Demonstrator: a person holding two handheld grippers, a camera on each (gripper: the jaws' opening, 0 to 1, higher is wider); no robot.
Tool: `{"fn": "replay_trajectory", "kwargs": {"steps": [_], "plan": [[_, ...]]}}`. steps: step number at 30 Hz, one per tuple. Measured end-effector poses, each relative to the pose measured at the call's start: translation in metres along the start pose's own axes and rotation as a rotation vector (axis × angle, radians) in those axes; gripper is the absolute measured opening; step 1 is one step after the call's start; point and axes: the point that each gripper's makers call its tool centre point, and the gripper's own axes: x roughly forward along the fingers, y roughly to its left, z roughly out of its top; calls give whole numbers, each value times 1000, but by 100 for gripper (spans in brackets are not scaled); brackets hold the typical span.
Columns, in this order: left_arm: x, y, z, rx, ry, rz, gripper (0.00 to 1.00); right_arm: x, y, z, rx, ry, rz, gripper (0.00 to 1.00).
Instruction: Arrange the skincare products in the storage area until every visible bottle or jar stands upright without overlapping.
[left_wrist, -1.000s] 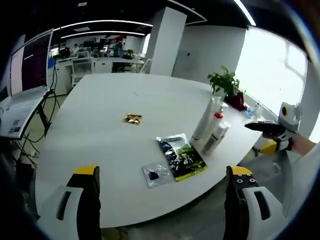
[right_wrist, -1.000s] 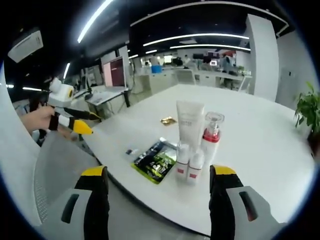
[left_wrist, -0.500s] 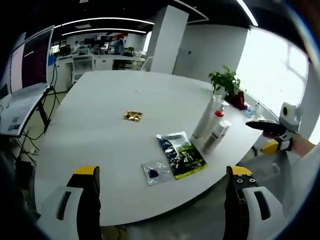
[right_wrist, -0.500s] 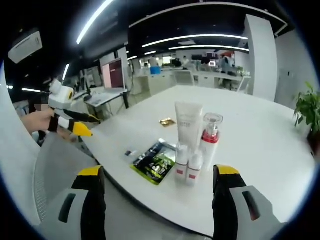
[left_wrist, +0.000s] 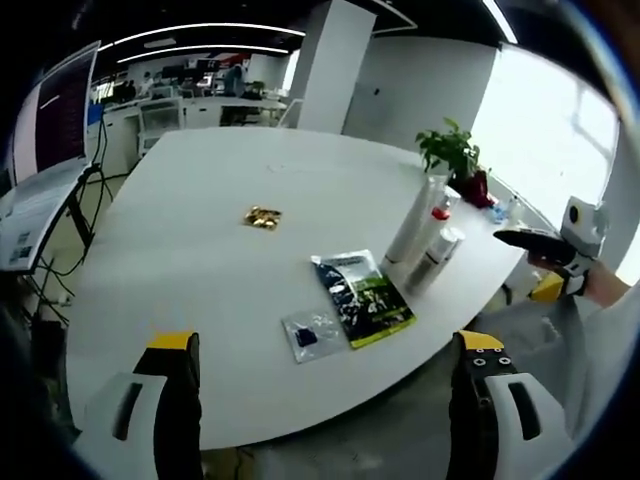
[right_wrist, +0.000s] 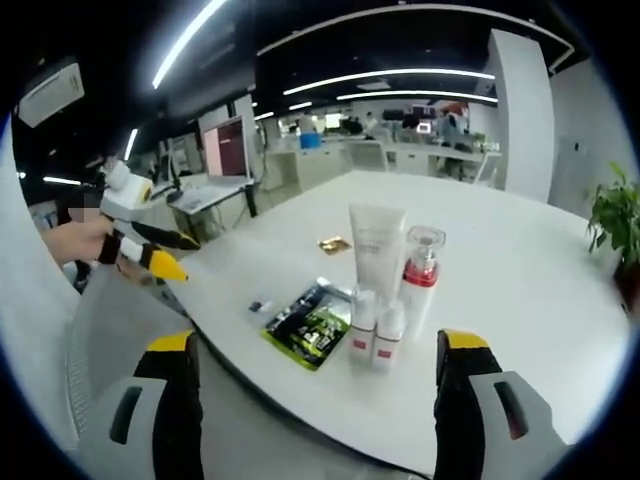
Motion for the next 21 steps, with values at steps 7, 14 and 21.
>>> {"fn": "replay_trajectory", "kwargs": {"steps": [7,14,21], "plan": [[10,2,-2,10,37,-8,99,0,-3,0,2,-4,-15,99],[22,2,7,33,57,-16,98,0,-5,1,14,-7,-18,99],[37,4,13,53,86,-24,98,0,-7,0,9,-4,-39,99]]}}
